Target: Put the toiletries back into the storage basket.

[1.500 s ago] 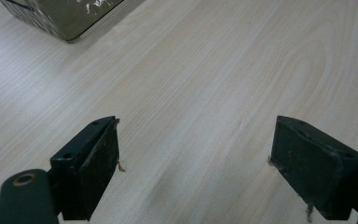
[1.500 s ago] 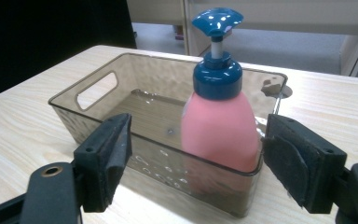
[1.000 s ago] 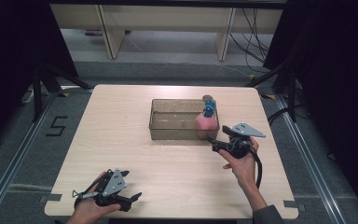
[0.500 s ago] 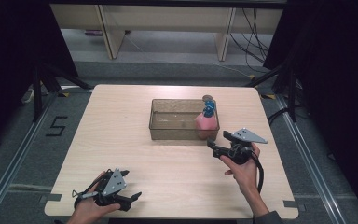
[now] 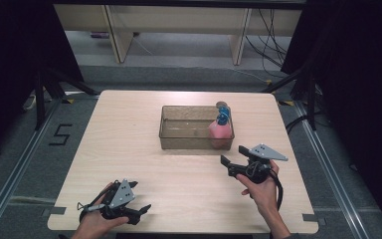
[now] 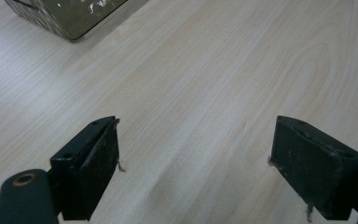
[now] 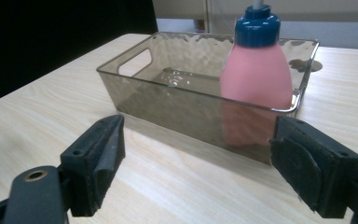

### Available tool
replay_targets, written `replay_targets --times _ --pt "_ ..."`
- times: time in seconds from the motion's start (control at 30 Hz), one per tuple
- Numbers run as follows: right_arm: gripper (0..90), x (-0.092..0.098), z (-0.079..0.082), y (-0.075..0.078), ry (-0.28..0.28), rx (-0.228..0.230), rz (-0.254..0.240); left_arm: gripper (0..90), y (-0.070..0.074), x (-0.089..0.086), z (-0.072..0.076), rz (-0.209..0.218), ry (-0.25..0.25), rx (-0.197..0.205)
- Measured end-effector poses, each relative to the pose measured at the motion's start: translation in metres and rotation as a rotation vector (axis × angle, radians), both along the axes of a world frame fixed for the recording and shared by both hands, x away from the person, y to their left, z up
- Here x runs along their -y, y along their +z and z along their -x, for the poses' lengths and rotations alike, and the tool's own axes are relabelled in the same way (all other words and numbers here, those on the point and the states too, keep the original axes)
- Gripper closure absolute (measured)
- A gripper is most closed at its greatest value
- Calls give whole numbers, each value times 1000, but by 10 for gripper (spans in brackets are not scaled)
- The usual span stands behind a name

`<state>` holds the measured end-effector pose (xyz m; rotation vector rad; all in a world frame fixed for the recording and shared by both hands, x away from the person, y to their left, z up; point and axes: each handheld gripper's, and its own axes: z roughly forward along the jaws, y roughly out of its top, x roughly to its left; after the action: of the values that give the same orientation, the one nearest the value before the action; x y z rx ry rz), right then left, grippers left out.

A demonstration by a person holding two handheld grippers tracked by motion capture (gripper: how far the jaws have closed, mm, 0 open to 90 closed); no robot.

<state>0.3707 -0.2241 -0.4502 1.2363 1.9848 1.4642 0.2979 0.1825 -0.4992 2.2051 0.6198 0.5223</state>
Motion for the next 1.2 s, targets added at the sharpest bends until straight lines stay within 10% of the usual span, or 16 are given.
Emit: replay_targets --times 1.2 --pt "185 0 29 -8 77 16 9 149 2 0 2 -4 -14 9"
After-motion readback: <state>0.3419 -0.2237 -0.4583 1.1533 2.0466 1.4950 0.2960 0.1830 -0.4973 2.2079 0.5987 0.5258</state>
